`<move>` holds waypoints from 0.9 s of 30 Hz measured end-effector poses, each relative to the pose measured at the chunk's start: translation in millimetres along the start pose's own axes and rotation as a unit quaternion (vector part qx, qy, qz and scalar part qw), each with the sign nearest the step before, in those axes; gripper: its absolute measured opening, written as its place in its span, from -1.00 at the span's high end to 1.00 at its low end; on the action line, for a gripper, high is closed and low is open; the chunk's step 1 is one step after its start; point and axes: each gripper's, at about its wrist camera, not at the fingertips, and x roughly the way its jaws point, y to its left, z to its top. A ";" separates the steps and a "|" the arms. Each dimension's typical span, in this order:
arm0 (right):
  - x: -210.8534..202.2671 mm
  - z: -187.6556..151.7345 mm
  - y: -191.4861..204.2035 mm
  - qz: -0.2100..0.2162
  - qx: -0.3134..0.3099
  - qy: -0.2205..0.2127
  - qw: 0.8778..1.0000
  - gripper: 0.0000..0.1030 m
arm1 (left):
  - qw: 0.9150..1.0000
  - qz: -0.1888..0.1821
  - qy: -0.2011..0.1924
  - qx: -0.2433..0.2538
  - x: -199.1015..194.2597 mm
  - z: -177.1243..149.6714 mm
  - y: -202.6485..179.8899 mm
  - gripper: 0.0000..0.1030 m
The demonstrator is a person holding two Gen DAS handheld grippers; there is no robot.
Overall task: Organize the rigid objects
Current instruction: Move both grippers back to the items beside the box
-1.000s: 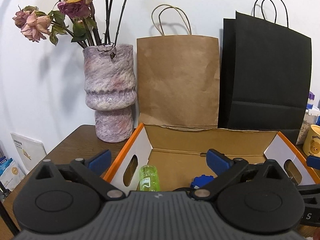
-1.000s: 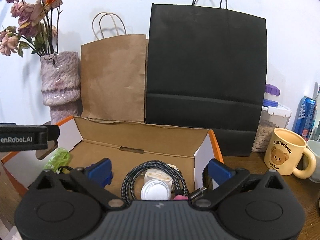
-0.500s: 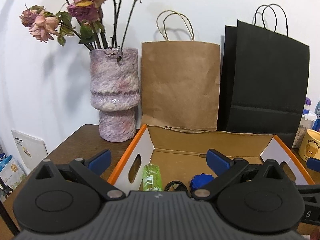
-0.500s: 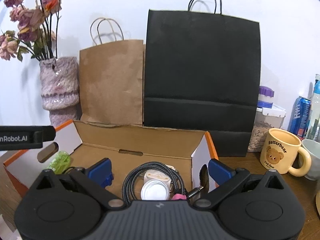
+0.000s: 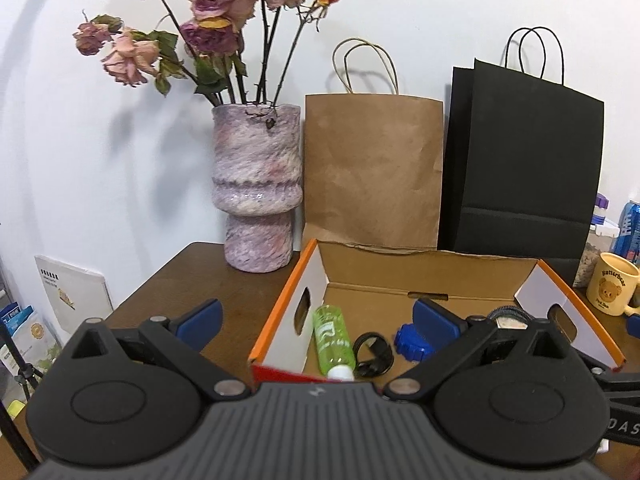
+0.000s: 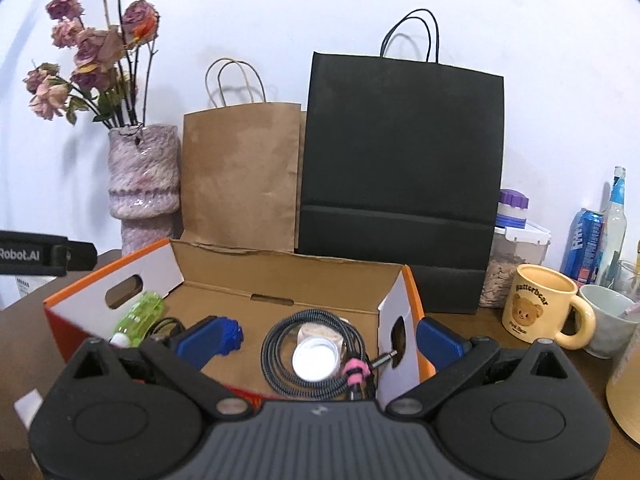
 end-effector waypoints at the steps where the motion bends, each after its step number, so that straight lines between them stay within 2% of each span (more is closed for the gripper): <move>1: -5.1 -2.0 -0.3 -0.001 0.000 -0.002 1.000 -1.00 | 1.000 0.000 0.000 0.002 -3.2 -1.4 1.2 -1.00; 15: -65.2 -32.7 4.2 0.004 -0.012 0.007 1.000 -1.00 | 1.000 0.009 0.015 0.020 -53.6 -35.5 27.2 -1.00; 27: -109.5 -60.8 22.3 0.032 -0.023 0.049 0.998 -1.00 | 0.998 0.015 0.049 0.034 -87.3 -67.5 49.1 -1.00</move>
